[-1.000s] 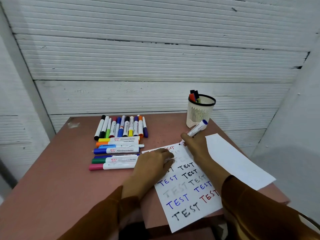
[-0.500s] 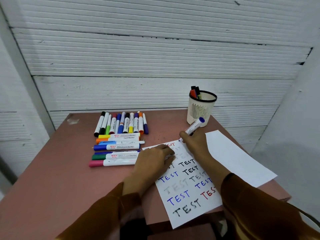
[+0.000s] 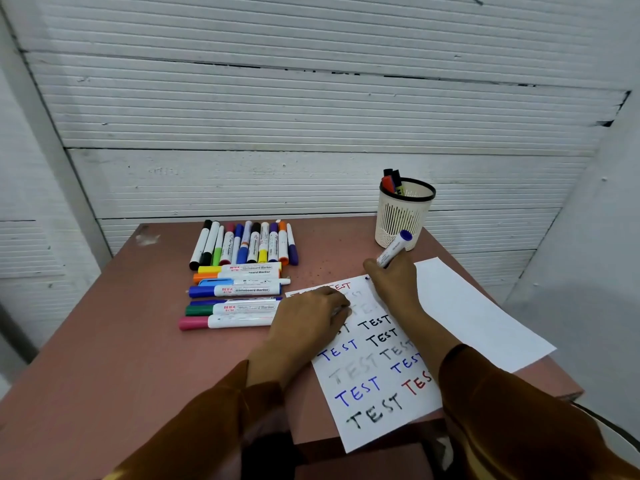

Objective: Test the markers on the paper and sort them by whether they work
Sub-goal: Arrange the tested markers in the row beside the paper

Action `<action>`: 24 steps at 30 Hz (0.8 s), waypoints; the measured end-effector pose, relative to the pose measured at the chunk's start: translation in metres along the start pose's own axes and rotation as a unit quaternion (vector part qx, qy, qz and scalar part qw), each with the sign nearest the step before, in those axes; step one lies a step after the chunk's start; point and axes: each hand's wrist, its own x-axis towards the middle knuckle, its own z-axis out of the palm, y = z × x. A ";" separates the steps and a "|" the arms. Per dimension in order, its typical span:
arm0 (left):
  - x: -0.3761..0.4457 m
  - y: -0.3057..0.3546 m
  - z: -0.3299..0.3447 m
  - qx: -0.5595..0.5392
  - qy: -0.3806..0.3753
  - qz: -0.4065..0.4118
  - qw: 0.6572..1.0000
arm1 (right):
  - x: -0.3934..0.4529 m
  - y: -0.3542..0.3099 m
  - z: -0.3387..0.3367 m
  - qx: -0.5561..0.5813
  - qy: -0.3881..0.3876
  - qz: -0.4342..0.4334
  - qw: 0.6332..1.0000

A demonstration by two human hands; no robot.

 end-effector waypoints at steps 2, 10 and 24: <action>0.000 0.000 0.000 -0.005 0.000 0.002 1.000 | -0.001 -0.001 0.000 0.015 -0.011 -0.001 1.000; 0.000 -0.001 0.003 0.005 0.009 0.004 1.000 | -0.003 -0.001 0.003 0.020 -0.051 0.001 0.999; -0.003 0.002 0.006 -0.063 0.229 0.052 0.970 | 0.009 -0.001 -0.005 0.231 -0.056 0.078 0.968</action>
